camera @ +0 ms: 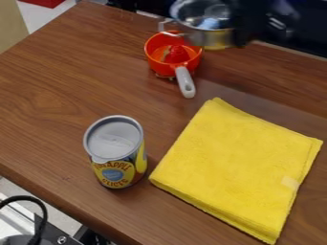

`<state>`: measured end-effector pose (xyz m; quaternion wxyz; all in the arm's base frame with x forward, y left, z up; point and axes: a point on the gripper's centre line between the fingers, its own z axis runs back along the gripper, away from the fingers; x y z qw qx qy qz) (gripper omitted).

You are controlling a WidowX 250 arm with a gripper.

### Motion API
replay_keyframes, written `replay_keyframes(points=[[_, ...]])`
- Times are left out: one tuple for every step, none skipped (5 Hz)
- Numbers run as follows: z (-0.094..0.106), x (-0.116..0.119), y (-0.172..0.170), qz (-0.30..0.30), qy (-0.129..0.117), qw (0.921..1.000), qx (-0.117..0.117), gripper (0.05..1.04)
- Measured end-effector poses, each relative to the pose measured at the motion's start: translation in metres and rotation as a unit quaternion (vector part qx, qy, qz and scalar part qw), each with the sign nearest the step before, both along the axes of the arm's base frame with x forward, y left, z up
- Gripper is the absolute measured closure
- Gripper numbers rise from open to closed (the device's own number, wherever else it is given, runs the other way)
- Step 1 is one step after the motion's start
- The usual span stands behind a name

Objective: Moves the object to the right side of the table

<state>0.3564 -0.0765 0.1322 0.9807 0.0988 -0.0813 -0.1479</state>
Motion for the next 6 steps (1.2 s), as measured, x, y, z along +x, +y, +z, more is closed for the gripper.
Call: replay_keyframes(points=[[-0.021, 0.008, -0.022, -0.072, -0.001, 0.9974, 0.004, 1.021], [-0.034, 0.005, -0.037, -0.124, -0.006, 0.9922, -0.006, 1.021], [-0.044, 0.004, -0.046, -0.151, -0.008, 0.9882, -0.022, 1.021], [-0.062, -0.003, -0.053, -0.174, 0.000, 0.9845, -0.020, 1.021], [-0.069, -0.004, -0.058, -0.177, -0.010, 0.9842, -0.006, 1.021], [-0.079, -0.007, -0.060, -0.179, -0.001, 0.9839, 0.002, 1.021]])
